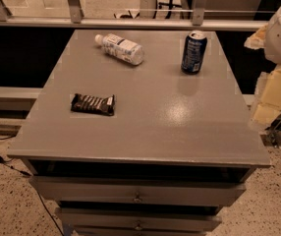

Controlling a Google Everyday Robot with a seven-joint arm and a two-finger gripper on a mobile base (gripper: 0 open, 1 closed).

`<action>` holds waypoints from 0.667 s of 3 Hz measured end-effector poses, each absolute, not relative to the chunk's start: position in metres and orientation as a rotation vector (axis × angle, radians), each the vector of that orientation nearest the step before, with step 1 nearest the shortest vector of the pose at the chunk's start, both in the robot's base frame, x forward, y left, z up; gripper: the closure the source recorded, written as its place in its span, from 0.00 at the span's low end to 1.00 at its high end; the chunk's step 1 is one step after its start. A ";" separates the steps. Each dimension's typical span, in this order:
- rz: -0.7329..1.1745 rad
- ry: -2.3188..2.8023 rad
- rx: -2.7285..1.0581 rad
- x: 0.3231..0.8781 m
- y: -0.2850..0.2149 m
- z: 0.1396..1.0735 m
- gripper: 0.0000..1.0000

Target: Pick rxbar chocolate

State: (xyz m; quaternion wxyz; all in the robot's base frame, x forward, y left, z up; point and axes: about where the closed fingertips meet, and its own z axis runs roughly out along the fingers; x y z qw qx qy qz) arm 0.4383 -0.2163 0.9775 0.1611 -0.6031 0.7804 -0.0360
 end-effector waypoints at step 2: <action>-0.082 2.176 -1.738 0.442 -0.206 0.978 0.00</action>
Offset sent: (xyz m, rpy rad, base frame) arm 0.0095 0.0235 -0.0054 0.0615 -0.0241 0.0840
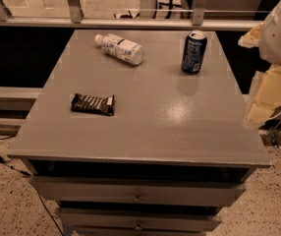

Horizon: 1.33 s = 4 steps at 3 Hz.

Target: Pick rxbar chocolate

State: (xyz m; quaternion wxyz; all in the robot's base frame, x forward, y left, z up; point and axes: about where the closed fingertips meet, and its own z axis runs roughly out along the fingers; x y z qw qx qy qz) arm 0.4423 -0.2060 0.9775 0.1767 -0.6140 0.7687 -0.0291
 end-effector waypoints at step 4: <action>0.133 2.021 -1.712 0.511 -0.095 0.910 0.00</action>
Offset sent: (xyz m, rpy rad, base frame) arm 0.0745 0.1309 -0.0840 0.1607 0.0245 0.1191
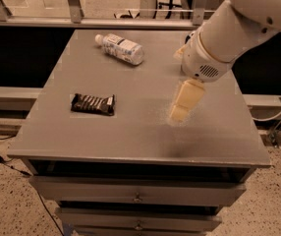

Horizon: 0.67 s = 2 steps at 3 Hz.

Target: Pick rxbar chocolate

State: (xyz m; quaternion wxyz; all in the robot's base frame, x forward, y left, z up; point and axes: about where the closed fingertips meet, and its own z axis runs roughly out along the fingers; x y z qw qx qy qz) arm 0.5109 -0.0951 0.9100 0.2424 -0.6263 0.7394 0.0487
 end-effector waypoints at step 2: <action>0.276 1.981 -1.614 0.566 -0.025 0.872 0.00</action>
Offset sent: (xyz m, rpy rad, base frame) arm 0.0891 0.1150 -0.0668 0.2301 0.0470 -0.0363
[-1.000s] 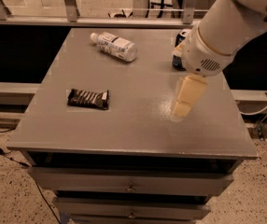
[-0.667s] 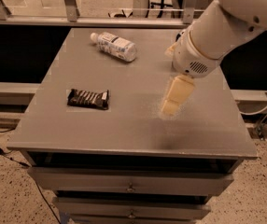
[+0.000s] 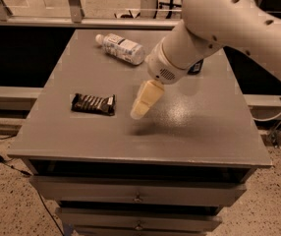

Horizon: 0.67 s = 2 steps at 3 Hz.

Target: Pick rxbar chocolate

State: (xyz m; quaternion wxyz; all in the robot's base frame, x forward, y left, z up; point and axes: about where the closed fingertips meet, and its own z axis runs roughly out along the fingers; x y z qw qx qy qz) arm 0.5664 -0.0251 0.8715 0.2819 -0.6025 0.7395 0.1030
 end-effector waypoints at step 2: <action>0.390 1.967 -1.550 0.581 0.027 0.851 0.00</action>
Offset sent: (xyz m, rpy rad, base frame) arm 0.0182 0.0777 -0.0293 0.1475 0.0424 -0.0133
